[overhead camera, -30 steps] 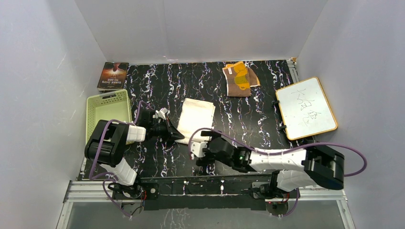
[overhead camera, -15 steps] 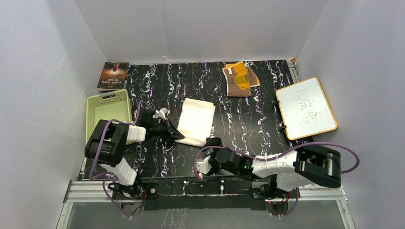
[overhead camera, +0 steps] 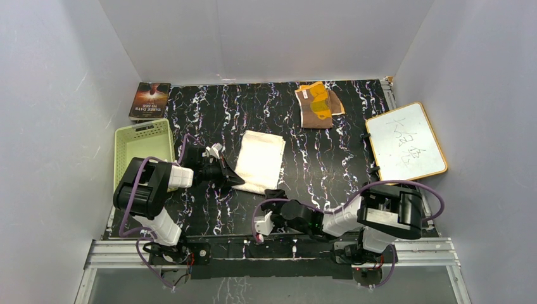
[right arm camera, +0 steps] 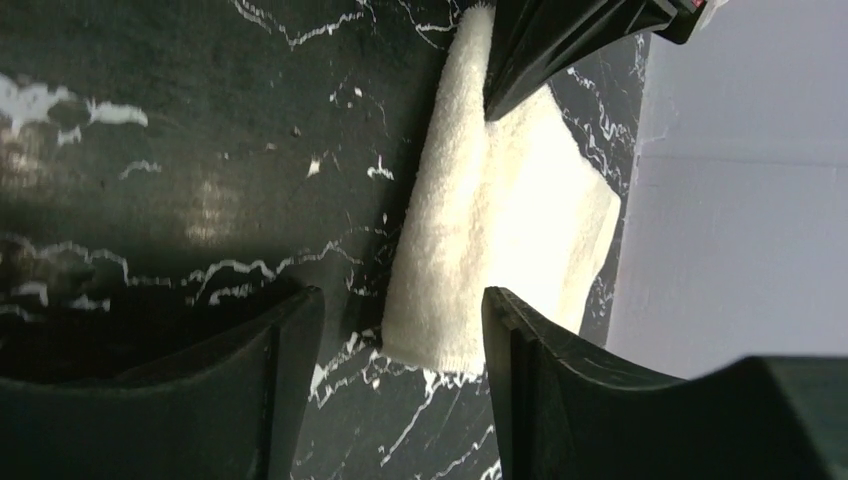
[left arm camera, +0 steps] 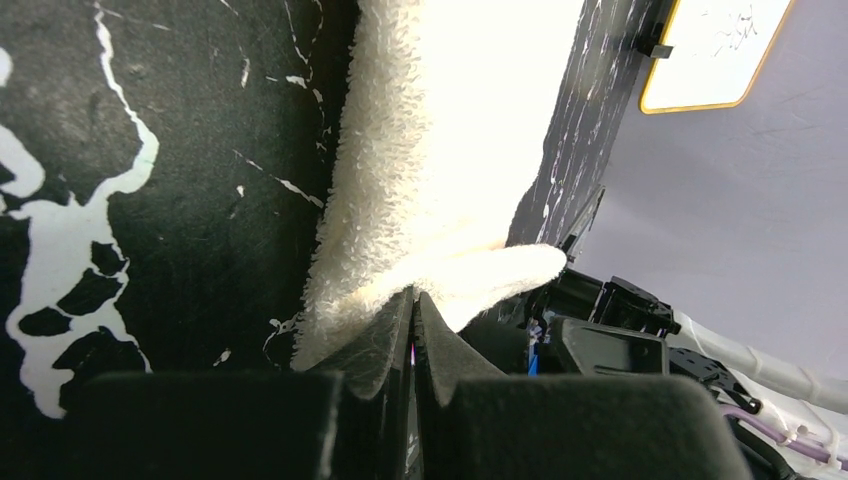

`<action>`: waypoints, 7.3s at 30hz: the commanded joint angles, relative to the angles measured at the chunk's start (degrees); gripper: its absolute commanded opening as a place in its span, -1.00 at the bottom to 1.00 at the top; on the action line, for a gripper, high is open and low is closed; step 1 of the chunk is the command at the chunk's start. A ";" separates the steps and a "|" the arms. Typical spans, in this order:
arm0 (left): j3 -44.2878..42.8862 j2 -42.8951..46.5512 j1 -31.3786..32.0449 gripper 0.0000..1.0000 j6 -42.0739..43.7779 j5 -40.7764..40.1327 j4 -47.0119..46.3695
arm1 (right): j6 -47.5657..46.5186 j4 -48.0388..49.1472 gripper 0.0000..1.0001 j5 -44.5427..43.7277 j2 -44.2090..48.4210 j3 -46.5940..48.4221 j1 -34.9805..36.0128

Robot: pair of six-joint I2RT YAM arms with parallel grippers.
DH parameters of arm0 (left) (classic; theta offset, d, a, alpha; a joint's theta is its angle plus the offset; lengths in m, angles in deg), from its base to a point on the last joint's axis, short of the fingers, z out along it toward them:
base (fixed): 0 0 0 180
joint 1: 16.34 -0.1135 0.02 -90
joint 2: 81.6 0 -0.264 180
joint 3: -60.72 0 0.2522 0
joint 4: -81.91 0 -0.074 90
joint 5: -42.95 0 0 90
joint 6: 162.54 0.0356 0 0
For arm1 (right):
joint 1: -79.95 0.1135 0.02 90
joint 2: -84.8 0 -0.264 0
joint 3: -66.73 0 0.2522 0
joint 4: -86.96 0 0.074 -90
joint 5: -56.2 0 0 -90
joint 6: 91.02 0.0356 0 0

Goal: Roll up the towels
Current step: Roll the towel at the center of the board.

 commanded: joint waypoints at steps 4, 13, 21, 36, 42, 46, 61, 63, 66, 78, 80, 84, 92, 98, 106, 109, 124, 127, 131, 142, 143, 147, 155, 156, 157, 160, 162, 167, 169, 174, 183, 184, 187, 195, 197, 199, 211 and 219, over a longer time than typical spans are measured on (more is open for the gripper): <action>0.26 -2.32 -0.33 -1.00 1.78 -4.91 3.43 | 4.93 -2.67 0.01 -0.99 -6.29 6.02 0.44; 0.05 -2.19 -0.58 -1.00 2.24 -4.72 4.03 | 9.73 -8.07 -0.01 -7.78 -10.28 9.79 -0.29; -0.21 -2.63 -0.57 -1.00 2.61 -4.50 4.39 | 14.37 -17.47 -0.25 -4.81 -9.13 11.01 -1.78; -2.12 -2.24 -0.59 -1.00 3.68 -3.75 7.29 | 25.14 -35.10 -1.00 4.33 -12.73 22.29 -8.68; -8.83 2.18 -2.13 -1.00 7.31 -2.82 17.14 | 36.90 -40.58 -1.00 15.29 -7.28 26.56 -13.30; -14.56 6.61 -5.41 -0.99 8.93 -1.35 23.34 | 44.18 -44.23 -1.00 23.34 -3.58 29.03 -15.24; -19.81 16.78 -12.04 -0.77 14.16 3.77 31.32 | 68.41 -34.84 -1.00 48.42 6.42 20.99 -27.44; -19.09 16.80 -12.06 -0.77 13.80 4.55 30.87 | 71.01 -35.04 -1.00 48.73 5.23 21.44 -29.34; -18.23 18.11 -12.03 -0.77 12.46 6.07 29.18 | 71.96 -36.81 -1.00 50.25 2.01 23.43 -30.56; -17.15 18.16 -10.36 -0.77 10.11 7.20 26.48 | 74.25 -37.01 -1.00 65.54 -4.76 29.04 -30.94; -16.85 18.25 -9.71 -0.78 9.65 7.51 25.63 | 76.02 -35.25 -1.00 67.02 -5.66 28.74 -30.93; -15.68 18.96 -8.14 -0.78 8.95 7.53 24.66 | 79.28 -34.88 -1.00 67.62 -9.41 29.61 -30.99; -11.36 23.23 -7.51 -0.79 7.02 7.12 23.38 | 89.90 -35.39 -1.00 73.66 -20.80 32.70 -34.03; -8.98 25.98 -6.43 -0.79 5.04 7.26 21.89 | 101.93 -22.83 -1.00 75.47 -21.81 28.85 -34.76; -10.65 21.01 -3.54 -0.89 9.17 8.05 22.67 | 103.30 -25.72 -1.00 72.61 -26.03 28.89 -34.99; -16.55 14.81 -0.12 -1.00 17.44 6.99 31.00 | 102.77 -26.61 -1.00 72.42 -26.83 28.78 -35.01; -27.22 -3.02 6.90 -1.00 43.26 12.00 51.90 | 98.60 -30.60 -1.00 73.91 -27.74 30.73 -35.14; -25.92 -3.73 8.01 -1.00 44.60 9.98 52.88 | 98.05 -31.25 -1.00 74.39 -27.28 31.01 -35.23; -23.67 -4.71 8.13 -1.00 44.91 8.22 51.67 | 97.16 -32.33 -1.00 75.57 -26.77 31.64 -35.27; -25.53 -11.04 7.53 -1.00 45.22 2.38 50.54 | 91.57 -37.74 -1.00 78.05 -25.58 33.39 -35.43; -25.98 -11.49 7.28 -1.00 45.36 2.16 50.67 | 91.45 -37.69 -1.00 78.48 -25.54 33.35 -35.46; -27.41 -12.63 6.75 -1.00 45.32 2.02 50.41 | 90.87 -37.56 -1.00 79.46 -25.05 33.17 -35.43; -29.94 -14.44 6.41 -1.00 44.30 0.63 49.87 | 90.28 -37.07 -1.00 81.16 -24.39 33.23 -35.41; -30.22 -14.56 6.41 -1.00 44.35 0.70 49.90 | 90.40 -36.97 -1.00 81.27 -24.43 33.21 -35.40; -30.47 -14.69 6.40 -0.99 44.42 0.83 50.15 | 90.52 -36.82 -1.00 81.36 -24.52 33.21 -35.39; -31.16 -15.67 6.38 -0.96 45.51 0.42 52.25 | 91.05 -36.15 -1.00 81.91 -24.20 33.06 -35.38; -30.83 -15.72 6.40 -0.92 46.01 -1.43 53.46 | 91.74 -35.09 -1.00 82.31 -23.84 32.86 -35.39; -30.99 -15.34 6.40 -1.00 45.92 -5.07 56.49 | 95.23 -31.02 -1.00 82.30 -23.96 31.70 -35.86; -30.98 -15.16 6.40 -1.00 45.74 -5.47 58.04 | 97.54 -28.24 -1.00 81.67 -24.56 30.81 -36.68; -28.58 -12.06 6.42 -1.00 43.60 -6.68 59.34 | 106.34 -17.76 -1.00 80.39 -25.77 27.48 -38.99; -34.69 -10.47 5.54 -1.00 39.91 -14.62 62.89 | 108.18 -19.01 -1.00 77.73 -29.39 28.12 -39.37; -35.94 -9.86 5.11 -1.00 39.38 -14.96 62.87 | 105.68 -22.65 -1.00 76.67 -29.40 29.13 -39.30; -39.51 -6.63 3.35 -1.00 37.32 -16.68 62.51 | 98.64 -32.84 -1.00 73.48 -29.23 32.31 -39.31; -40.39 6.32 0.86 -1.00 31.62 -12.22 56.96 | 90.83 -43.19 -1.00 69.60 -30.89 36.74 -39.26; -35.86 8.64 1.61 -1.00 28.07 -3.15 52.20 | 90.16 -44.49 -1.00 69.03 -31.59 37.49 -39.19; -29.93 11.01 4.76 -1.00 23.37 1.36 45.86 | 89.45 -45.86 -1.00 68.18 -32.13 38.35 -39.13; -7.35 16.21 13.89 -1.00 4.95 -8.37 18.51 | 87.41 -50.54 -1.00 66.17 -33.26 41.27 -39.18; -0.97 16.46 12.12 -1.00 0.29 -18.89 12.09 | 86.49 -51.79 -1.00 65.76 -33.08 40.80 -39.16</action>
